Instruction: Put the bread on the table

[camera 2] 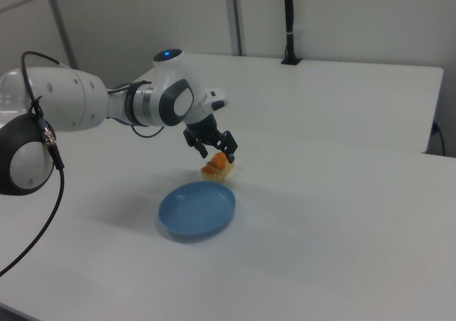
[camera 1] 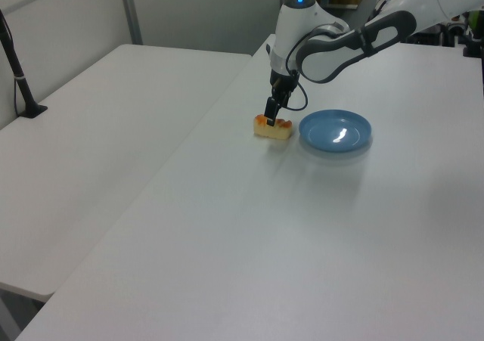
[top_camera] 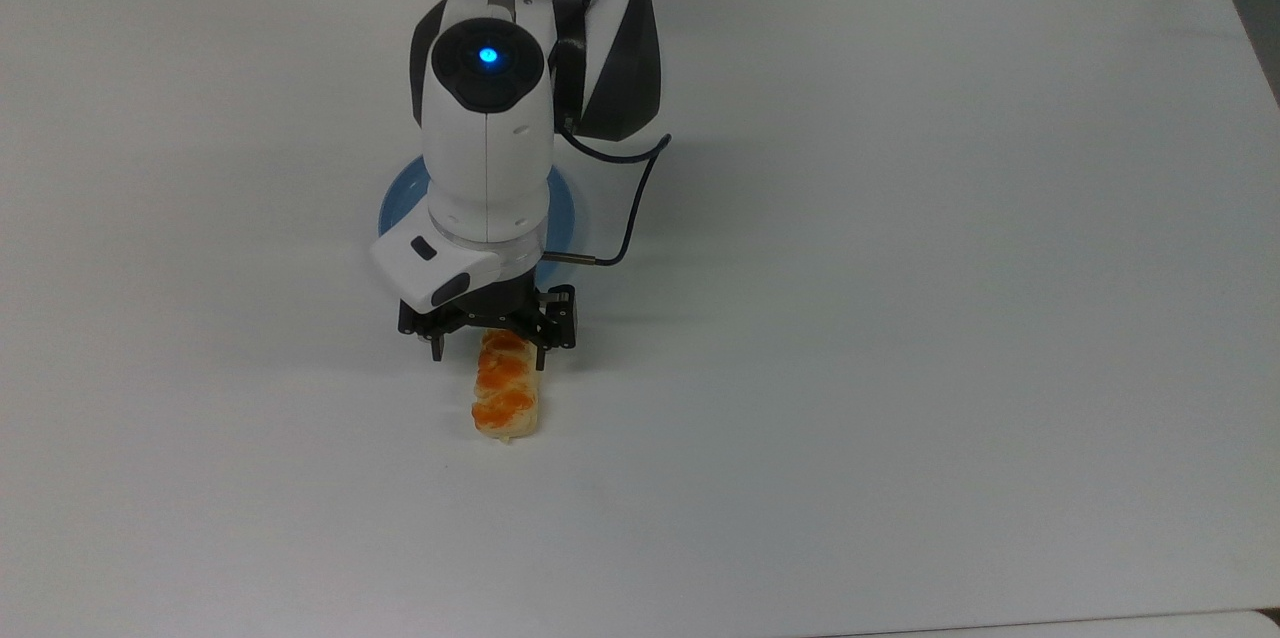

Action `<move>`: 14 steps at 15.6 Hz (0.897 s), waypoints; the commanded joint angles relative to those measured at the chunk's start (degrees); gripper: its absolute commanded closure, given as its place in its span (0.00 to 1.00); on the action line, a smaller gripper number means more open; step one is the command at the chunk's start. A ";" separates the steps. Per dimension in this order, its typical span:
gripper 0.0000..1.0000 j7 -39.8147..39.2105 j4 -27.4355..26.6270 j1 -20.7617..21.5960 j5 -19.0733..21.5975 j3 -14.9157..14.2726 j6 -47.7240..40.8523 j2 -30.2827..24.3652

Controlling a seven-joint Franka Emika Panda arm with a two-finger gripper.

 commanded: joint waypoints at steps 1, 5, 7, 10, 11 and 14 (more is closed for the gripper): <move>0.00 1.73 -0.54 -0.73 -0.04 -0.40 -5.48 -4.67; 0.00 1.73 -0.63 -3.02 5.22 -0.40 -13.56 -11.52; 0.00 1.73 -0.63 -3.73 5.85 -0.40 -21.02 -15.74; 0.00 1.73 -1.33 -4.69 5.76 -0.48 -32.09 -23.29; 0.00 1.73 -2.12 -4.87 5.76 -0.48 -35.00 -25.84; 0.00 1.65 -4.40 -4.87 5.76 -1.18 -40.73 -32.61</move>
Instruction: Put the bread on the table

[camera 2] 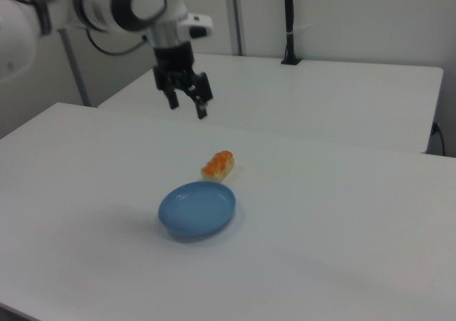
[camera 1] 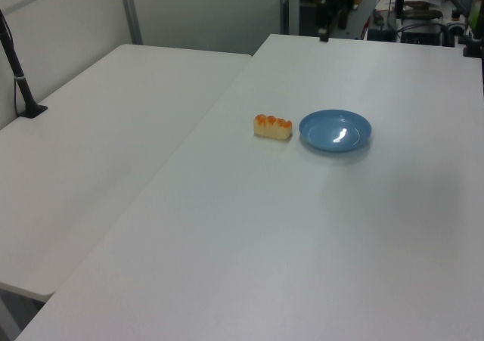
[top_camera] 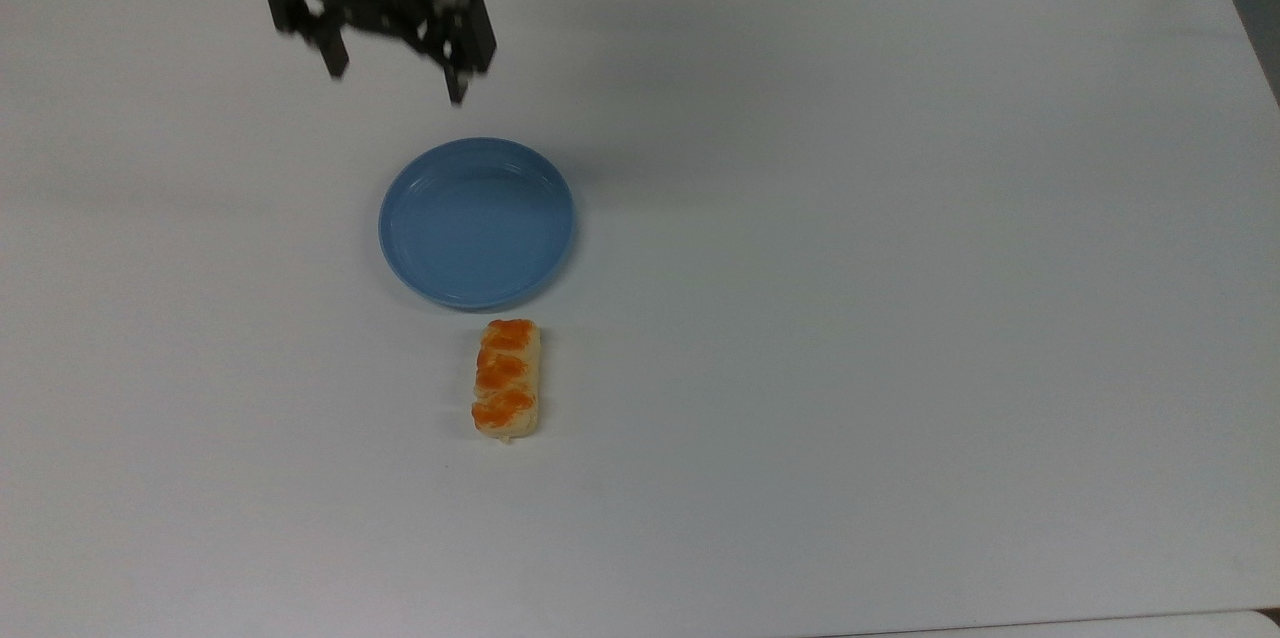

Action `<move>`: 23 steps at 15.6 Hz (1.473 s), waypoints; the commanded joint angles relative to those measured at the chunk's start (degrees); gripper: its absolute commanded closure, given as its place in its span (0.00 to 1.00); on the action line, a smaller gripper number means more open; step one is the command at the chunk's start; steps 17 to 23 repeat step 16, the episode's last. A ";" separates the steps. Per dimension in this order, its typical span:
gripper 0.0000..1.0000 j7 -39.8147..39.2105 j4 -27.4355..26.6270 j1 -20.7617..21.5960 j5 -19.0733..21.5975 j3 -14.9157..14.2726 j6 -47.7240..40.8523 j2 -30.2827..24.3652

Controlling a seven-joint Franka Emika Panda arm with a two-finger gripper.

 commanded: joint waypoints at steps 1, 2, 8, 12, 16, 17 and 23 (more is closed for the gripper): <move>0.00 0.88 -6.16 0.30 0.83 -0.89 -4.76 -9.18; 0.00 0.27 -7.12 0.39 0.83 -0.89 -5.72 -10.67; 0.00 -9.55 -10.56 0.48 0.74 -0.98 -4.86 -14.82; 0.00 -10.98 -10.91 0.83 0.30 -0.98 -2.39 -14.64; 0.00 -10.81 -10.65 0.92 0.30 -0.89 -1.42 -14.29; 0.00 -10.81 -10.65 0.92 0.30 -0.89 -1.42 -14.29; 0.00 -10.81 -10.65 0.92 0.30 -0.89 -1.42 -14.29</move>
